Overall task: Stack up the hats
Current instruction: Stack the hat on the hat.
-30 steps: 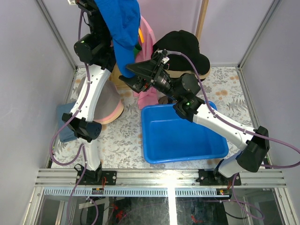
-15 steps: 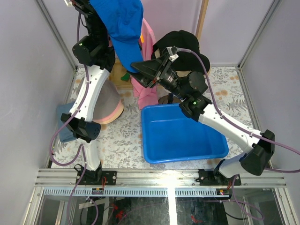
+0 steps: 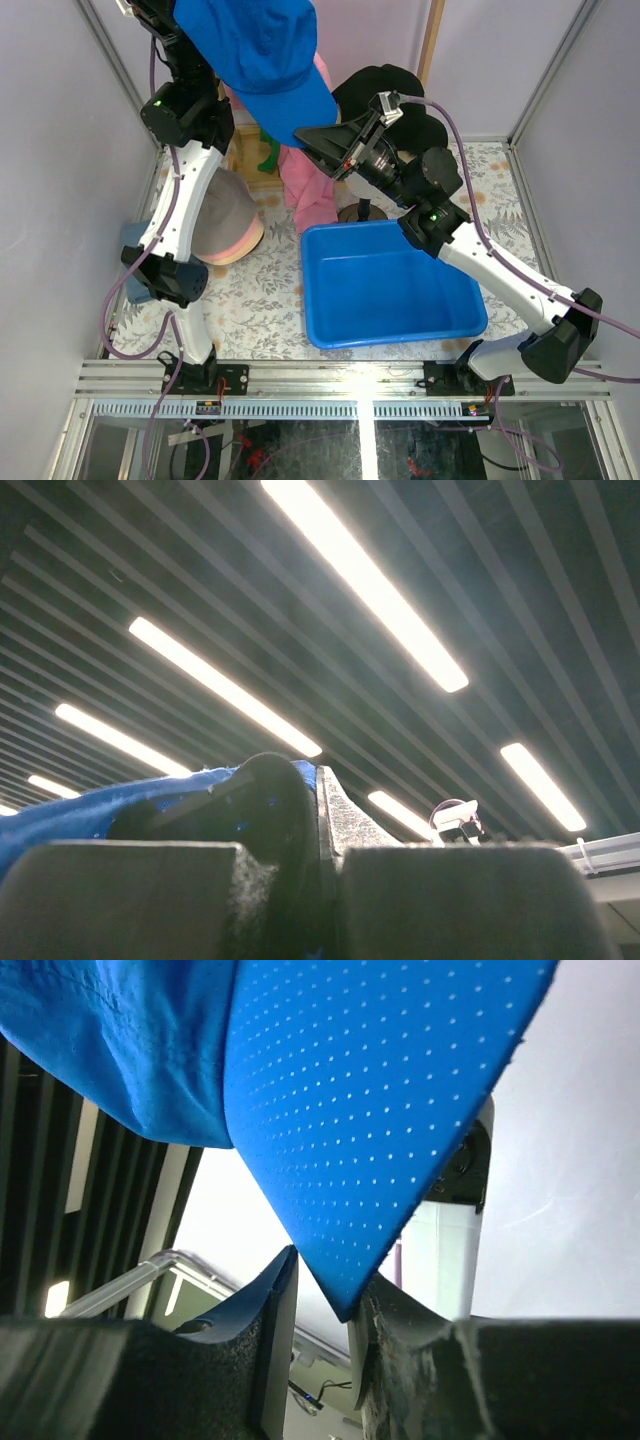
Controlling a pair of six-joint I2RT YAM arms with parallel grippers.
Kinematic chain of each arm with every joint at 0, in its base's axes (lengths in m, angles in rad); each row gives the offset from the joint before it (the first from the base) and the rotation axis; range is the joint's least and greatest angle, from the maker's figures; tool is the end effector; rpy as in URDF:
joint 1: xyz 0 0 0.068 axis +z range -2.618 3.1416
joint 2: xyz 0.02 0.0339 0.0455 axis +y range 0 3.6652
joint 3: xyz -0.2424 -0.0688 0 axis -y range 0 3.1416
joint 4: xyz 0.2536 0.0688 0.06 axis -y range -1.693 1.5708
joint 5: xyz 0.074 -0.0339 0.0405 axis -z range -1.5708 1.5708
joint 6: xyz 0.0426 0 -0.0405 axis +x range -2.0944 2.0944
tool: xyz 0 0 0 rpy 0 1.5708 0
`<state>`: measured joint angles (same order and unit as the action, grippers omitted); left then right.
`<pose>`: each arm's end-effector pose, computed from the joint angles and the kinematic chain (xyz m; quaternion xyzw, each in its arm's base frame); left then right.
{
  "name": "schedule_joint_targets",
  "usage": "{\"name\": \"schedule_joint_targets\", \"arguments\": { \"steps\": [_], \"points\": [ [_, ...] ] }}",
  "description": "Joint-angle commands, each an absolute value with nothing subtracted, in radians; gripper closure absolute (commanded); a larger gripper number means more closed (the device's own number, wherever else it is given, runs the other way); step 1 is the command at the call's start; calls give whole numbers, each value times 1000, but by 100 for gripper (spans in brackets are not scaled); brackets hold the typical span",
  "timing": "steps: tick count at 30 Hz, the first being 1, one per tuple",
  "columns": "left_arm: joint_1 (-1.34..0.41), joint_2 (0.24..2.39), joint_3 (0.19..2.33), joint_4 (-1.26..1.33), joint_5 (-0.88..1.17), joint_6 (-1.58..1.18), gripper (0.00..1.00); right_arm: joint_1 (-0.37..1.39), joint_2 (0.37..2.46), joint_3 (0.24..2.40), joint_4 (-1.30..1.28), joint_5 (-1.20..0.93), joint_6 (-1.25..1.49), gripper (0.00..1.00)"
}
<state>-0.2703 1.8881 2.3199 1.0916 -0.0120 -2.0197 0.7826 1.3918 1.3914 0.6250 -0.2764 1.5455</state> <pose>0.2954 -0.0813 0.6209 -0.0220 0.0106 -0.9104 0.4131 0.2214 0.2365 0.4792 0.0542 0.4645 0.8346 0.2912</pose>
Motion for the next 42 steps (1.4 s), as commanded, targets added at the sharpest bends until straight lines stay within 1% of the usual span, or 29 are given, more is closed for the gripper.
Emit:
{"name": "schedule_joint_targets", "arguments": {
  "steps": [1,4,8,15,19,24,28,38,42],
  "points": [
    [-243,1867,2315,1161,24,-2062,100,739,1358,1437,606,-312,1487,72],
    [-230,1880,2321,1169,58,-2081,100,693,1353,1452,576,-341,1464,75],
    [-220,1890,2307,1199,107,-2108,100,626,1353,1489,539,-382,1427,77],
    [-218,1896,2220,1256,226,-2121,100,461,1374,1596,415,-492,1367,85],
    [-219,1915,2186,1302,270,-2136,100,355,1392,1629,397,-573,1360,87],
    [-226,1964,2193,1343,309,-2165,100,240,1423,1646,429,-644,1396,88],
    [-234,1983,2158,1370,357,-2173,100,156,1431,1627,479,-675,1443,88],
    [-243,1961,1934,1445,422,-2169,100,-16,1454,1539,683,-727,1633,89],
    [-248,1948,1869,1432,459,-2149,100,-65,1466,1484,797,-729,1736,89]
  ]
}}
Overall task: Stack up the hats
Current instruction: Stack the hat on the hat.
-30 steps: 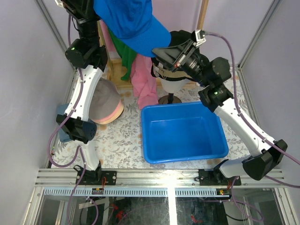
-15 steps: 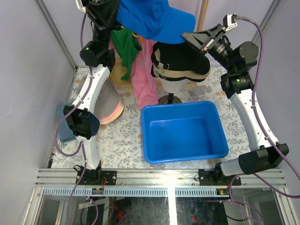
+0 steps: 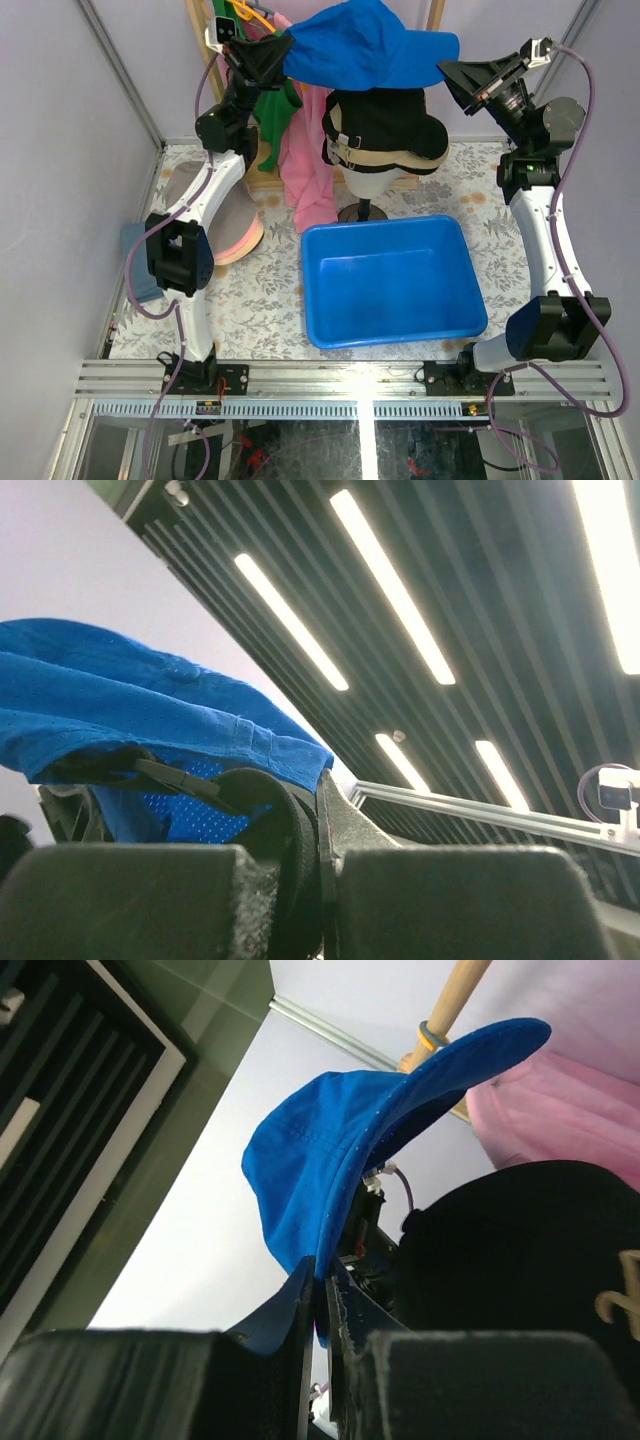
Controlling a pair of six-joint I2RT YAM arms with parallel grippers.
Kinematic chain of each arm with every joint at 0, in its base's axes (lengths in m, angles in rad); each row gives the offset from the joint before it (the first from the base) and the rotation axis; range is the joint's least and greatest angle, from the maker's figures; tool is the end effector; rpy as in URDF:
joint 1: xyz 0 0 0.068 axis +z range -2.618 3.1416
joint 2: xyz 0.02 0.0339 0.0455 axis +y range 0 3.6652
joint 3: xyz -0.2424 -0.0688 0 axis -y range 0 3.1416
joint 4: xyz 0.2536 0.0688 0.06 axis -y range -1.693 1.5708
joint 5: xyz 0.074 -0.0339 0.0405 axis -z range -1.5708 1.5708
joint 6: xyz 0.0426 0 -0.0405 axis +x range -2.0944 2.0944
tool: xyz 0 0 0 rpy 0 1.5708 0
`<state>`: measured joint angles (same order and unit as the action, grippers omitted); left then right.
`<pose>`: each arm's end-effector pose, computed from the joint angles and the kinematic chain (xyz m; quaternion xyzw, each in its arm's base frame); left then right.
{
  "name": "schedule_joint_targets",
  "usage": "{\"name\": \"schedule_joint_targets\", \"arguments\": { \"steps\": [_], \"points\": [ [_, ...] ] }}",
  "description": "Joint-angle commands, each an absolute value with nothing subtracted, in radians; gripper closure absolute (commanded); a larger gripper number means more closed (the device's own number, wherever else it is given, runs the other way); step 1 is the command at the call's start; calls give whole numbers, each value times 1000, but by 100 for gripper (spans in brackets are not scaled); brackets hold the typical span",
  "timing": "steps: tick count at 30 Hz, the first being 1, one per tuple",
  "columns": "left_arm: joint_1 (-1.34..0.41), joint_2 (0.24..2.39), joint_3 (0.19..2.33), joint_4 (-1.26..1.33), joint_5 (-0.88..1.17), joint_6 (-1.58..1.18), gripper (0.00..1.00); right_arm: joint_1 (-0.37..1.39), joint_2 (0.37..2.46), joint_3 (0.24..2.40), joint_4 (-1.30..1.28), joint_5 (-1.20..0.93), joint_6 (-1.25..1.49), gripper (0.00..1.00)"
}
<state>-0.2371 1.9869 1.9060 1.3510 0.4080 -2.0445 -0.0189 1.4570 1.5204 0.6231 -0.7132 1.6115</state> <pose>0.3937 -0.1125 0.4826 0.0087 0.2481 -0.8927 0.3760 0.3244 0.0217 0.4976 0.0755 0.5046 0.7099 0.4856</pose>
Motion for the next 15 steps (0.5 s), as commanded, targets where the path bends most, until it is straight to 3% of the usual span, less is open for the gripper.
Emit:
{"name": "schedule_joint_targets", "arguments": {
  "steps": [1,15],
  "points": [
    [-252,1948,1864,1426,472,-2142,100,-76,1469,1472,821,-725,1756,89],
    [-307,1982,1847,1370,595,-2097,100,-154,1519,1368,1013,-715,1903,90]
  ]
}}
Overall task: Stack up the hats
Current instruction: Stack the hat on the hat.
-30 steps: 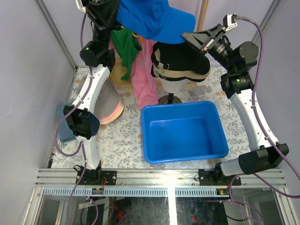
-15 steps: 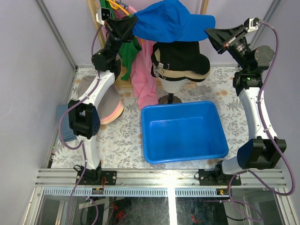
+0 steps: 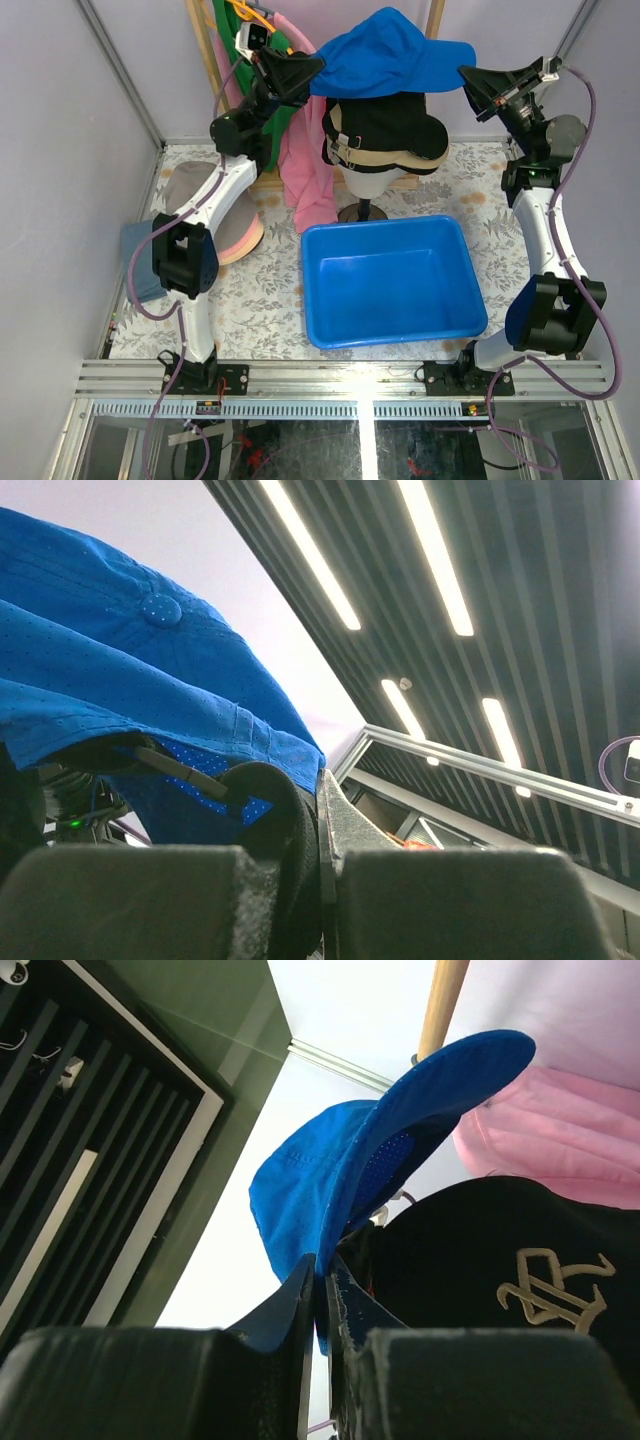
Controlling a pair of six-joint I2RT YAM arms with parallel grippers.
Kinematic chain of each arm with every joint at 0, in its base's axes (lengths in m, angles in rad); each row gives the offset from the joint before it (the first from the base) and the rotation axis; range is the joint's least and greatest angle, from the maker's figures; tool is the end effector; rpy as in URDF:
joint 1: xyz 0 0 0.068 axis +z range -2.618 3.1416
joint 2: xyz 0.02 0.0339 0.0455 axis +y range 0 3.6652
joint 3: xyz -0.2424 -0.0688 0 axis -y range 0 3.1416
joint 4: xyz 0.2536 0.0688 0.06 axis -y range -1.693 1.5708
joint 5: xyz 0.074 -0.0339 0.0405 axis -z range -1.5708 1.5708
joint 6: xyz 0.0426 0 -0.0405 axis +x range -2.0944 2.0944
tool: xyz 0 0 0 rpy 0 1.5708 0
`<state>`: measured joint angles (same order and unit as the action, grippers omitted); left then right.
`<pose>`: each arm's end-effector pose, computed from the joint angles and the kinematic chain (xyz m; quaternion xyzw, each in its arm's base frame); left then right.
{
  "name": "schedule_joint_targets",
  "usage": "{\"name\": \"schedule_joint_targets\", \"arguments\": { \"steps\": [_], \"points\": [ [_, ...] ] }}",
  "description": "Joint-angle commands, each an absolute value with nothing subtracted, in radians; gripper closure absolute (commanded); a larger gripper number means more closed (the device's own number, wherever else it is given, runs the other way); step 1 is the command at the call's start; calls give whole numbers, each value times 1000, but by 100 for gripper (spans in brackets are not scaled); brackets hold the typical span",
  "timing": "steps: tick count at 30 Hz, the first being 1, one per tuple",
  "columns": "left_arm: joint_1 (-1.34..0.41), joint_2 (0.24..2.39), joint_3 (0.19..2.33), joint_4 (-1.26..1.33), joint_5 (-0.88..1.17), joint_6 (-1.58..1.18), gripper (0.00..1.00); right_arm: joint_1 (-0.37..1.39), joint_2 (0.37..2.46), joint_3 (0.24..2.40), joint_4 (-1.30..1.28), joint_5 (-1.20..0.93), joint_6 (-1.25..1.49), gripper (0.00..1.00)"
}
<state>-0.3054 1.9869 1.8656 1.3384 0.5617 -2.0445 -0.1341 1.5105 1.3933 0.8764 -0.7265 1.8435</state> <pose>0.3891 -0.1464 0.4673 0.0469 0.3175 -0.8915 0.3197 0.3418 -0.0176 0.4583 0.1288 0.4755 0.7400 0.4580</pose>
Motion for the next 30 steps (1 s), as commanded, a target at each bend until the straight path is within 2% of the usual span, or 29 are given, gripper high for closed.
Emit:
{"name": "schedule_joint_targets", "arguments": {
  "steps": [1,7,15,30],
  "points": [
    [-307,1979,1833,1371,594,-2097,100,-157,1520,1354,1026,-713,1913,90],
    [-308,1945,1720,1361,569,-2095,93,-164,1540,1293,1096,-714,1964,90],
    [-310,1945,1704,1344,557,-2102,85,-173,1554,1226,1160,-725,2009,90],
    [-339,1902,1634,1266,545,-2101,77,-169,1512,1134,1235,-761,2053,90]
  ]
}}
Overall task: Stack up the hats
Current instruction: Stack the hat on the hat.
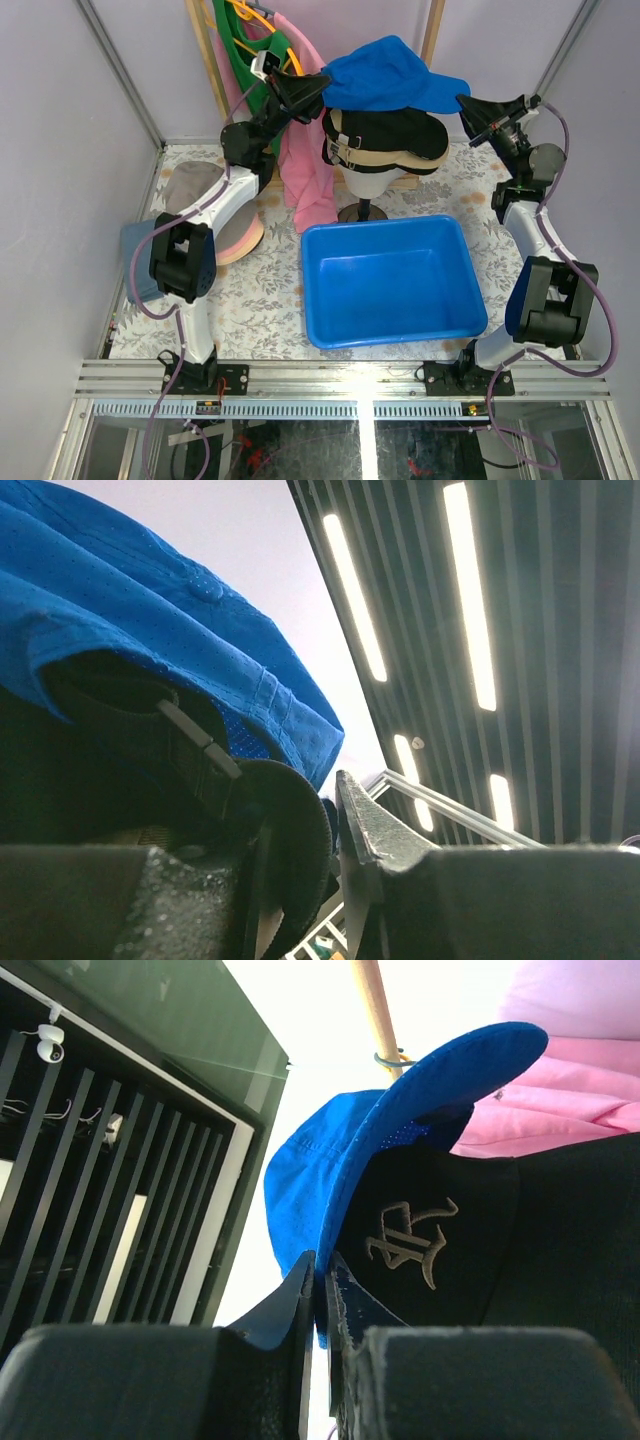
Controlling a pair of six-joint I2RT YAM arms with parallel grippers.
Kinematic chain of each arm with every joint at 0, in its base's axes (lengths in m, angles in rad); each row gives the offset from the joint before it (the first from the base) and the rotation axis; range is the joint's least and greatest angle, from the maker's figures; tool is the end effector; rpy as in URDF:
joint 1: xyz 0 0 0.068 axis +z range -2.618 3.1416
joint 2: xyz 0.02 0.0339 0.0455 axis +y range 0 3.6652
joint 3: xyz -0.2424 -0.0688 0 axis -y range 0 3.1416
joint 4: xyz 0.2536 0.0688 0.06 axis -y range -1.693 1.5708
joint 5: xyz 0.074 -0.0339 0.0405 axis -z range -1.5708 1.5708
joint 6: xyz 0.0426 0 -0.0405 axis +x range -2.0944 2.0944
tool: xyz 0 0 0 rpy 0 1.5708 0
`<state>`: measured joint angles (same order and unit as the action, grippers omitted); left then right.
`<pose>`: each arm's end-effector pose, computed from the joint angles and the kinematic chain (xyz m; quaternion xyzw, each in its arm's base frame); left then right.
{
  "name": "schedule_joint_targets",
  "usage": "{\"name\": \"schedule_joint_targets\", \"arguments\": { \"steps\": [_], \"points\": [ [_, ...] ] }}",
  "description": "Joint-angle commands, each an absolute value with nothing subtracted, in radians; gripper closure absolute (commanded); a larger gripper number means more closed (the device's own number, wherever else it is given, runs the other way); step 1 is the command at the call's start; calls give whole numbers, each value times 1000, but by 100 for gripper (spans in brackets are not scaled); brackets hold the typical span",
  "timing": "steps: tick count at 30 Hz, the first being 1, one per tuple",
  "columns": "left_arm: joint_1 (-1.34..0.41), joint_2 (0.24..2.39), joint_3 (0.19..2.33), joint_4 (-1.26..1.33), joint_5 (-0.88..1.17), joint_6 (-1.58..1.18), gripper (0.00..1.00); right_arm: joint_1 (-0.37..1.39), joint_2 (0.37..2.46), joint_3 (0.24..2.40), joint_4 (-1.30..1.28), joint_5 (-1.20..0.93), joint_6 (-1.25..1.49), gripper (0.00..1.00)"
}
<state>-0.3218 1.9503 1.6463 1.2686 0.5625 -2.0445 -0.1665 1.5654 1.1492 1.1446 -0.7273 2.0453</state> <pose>0.4030 -0.1583 0.4104 -0.0450 0.3878 -0.8802 0.2699 0.3537 -0.0307 0.3787 0.1960 0.4615 0.7743 0.3861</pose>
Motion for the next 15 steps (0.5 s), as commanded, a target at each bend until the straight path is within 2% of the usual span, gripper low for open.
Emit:
{"name": "schedule_joint_targets", "arguments": {
  "steps": [1,8,15],
  "points": [
    [-341,1900,1628,1266,539,-2100,76,-164,1506,1133,1236,-764,2053,90],
    [-348,1893,1644,1264,495,-2113,73,-143,1469,1097,1263,-784,2064,91],
    [-349,1854,1585,1258,489,-2106,75,-132,1430,1019,1283,-793,2067,91]
  ]
}}
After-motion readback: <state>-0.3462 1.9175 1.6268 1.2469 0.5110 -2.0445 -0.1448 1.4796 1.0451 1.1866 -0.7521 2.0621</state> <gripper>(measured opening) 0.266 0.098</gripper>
